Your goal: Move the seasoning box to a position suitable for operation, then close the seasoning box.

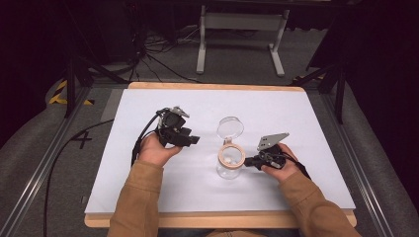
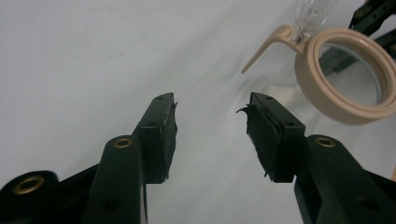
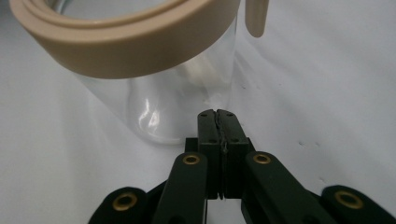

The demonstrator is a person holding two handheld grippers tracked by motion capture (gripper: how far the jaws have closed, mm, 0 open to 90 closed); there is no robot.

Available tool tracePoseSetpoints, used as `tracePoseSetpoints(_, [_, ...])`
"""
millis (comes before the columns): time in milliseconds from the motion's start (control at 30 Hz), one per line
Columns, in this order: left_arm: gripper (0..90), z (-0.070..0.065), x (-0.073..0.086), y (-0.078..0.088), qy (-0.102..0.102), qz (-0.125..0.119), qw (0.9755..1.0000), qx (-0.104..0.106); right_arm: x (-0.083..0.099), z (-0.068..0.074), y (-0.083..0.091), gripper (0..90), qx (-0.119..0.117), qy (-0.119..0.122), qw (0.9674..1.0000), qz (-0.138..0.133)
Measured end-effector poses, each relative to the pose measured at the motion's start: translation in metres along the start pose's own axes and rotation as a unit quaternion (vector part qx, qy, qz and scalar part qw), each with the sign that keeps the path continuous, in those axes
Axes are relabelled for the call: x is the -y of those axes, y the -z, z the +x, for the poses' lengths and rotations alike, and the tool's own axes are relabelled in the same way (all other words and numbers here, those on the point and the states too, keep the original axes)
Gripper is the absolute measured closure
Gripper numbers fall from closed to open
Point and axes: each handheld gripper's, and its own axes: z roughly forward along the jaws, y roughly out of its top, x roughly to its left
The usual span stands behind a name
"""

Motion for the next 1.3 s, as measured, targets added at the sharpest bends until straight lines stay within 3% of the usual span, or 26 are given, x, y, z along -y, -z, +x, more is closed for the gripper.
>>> tracePoseSetpoints(67, [55.0, 0.002, 0.000, 0.002, 0.012, -0.003, 0.9999, 0.006, -0.001, 0.002, -0.001, 89.7, -0.004, 0.003, 1.0000, 0.002])
tracePoseSetpoints(167, [57.6, 0.004, 0.001, 0.003, 0.031, -0.013, 0.9994, -0.001, -0.002, 0.006, -0.003, 89.7, -0.008, 0.006, 1.0000, 0.002])
tracePoseSetpoints(267, [63.5, 0.004, 0.000, 0.003, 0.031, -0.017, 0.9994, -0.002, -0.003, 0.007, -0.004, 89.7, -0.010, 0.007, 0.9999, 0.002])
tracePoseSetpoints(400, [68.3, 0.004, 0.000, 0.003, 0.005, -0.036, 0.9988, -0.032, -0.004, 0.011, -0.005, 89.6, -0.012, 0.012, 0.9998, 0.004])
tracePoseSetpoints(533, [77.9, 0.005, 0.000, 0.003, -0.013, -0.041, 0.9985, -0.032, -0.004, 0.011, -0.004, 89.1, -0.013, 0.008, 0.9999, 0.003])
tracePoseSetpoints(633, [82.7, 0.005, -0.002, 0.003, -0.018, -0.052, 0.9984, -0.012, -0.003, 0.007, 0.006, 89.4, -0.002, 0.003, 1.0000, -0.003])
tracePoseSetpoints(767, [89.2, 0.006, -0.007, 0.001, -0.001, -0.055, 0.9983, 0.019, -0.006, 0.004, 0.022, 89.4, 0.009, -0.006, 0.9997, -0.022])
tracePoseSetpoints(900, [89.6, 0.008, -0.013, -0.005, -0.010, -0.053, 0.9972, 0.052, -0.009, 0.005, 0.036, 89.5, 0.014, -0.009, 0.9992, -0.038])
tracePoseSetpoints(1067, [89.5, -0.001, -0.019, -0.015, -0.042, -0.074, 0.9953, 0.047, -0.015, 0.012, 0.046, 89.5, 0.013, -0.007, 0.9985, -0.054])
tracePoseSetpoints(1133, [89.5, -0.003, -0.022, -0.019, -0.044, -0.086, 0.9944, 0.043, -0.018, 0.017, 0.049, 89.5, 0.012, -0.002, 0.9983, -0.058])
tracePoseSetpoints(1300, [89.5, 0.003, -0.026, -0.041, -0.020, -0.090, 0.9938, 0.061, -0.025, 0.028, 0.049, 89.5, -0.002, 0.003, 0.9978, -0.066])
